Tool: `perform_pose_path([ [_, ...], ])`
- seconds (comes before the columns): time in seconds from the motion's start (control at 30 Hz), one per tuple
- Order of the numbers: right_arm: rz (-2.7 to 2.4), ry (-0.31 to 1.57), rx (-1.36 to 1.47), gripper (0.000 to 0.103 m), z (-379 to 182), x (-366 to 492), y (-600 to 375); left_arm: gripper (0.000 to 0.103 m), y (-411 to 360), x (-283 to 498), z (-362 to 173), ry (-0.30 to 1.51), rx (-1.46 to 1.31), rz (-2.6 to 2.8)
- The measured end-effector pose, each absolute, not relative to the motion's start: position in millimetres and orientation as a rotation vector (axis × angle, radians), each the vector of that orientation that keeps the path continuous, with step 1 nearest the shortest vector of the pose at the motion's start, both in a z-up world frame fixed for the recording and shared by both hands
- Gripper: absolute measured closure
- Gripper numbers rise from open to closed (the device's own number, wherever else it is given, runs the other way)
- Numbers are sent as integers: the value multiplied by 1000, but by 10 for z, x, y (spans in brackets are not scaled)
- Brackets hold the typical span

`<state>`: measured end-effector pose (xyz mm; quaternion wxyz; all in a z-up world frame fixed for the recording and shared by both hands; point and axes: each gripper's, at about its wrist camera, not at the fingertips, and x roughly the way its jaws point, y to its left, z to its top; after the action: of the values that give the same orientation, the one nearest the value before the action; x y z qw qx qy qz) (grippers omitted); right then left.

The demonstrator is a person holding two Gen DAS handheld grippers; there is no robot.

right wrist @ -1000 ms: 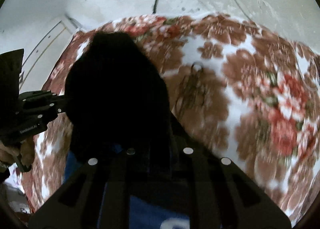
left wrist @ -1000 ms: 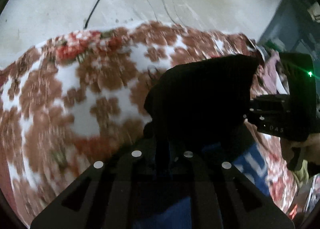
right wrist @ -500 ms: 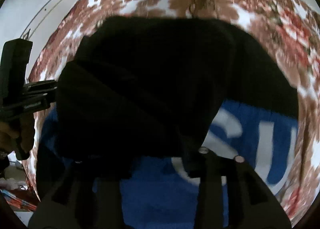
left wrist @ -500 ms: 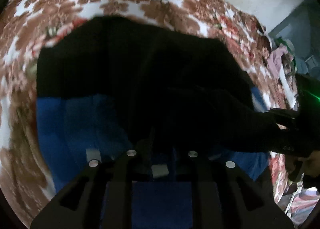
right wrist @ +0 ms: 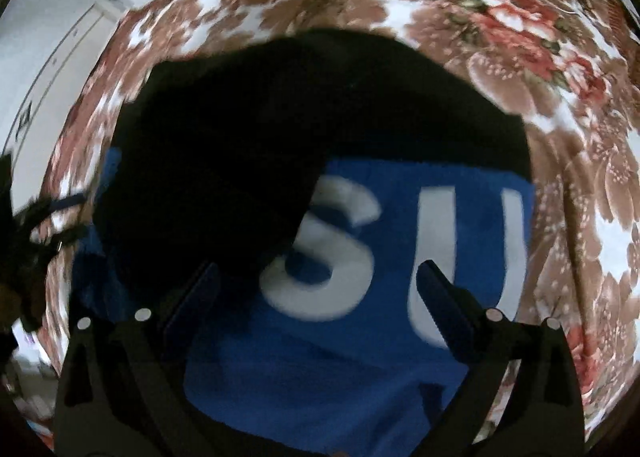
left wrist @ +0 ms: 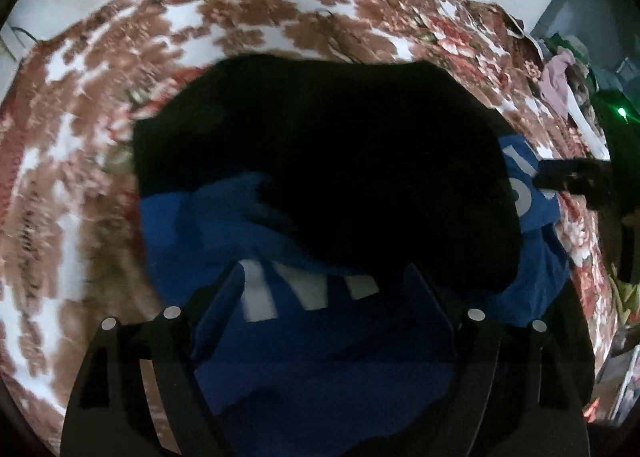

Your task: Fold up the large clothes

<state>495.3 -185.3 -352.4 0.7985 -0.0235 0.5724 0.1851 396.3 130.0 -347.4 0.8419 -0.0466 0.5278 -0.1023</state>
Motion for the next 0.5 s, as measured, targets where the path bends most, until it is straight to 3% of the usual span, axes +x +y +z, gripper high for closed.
perform_pose_path([
  [0.27,299,1114,-99,6,-3488,5502,-1379,20,1337,4495,-3292,1023,-178,-233],
  [0.5,210,1188,-89,6,-4033,5814,-1280,20,686,4643,-3916,1121,-109,-402],
])
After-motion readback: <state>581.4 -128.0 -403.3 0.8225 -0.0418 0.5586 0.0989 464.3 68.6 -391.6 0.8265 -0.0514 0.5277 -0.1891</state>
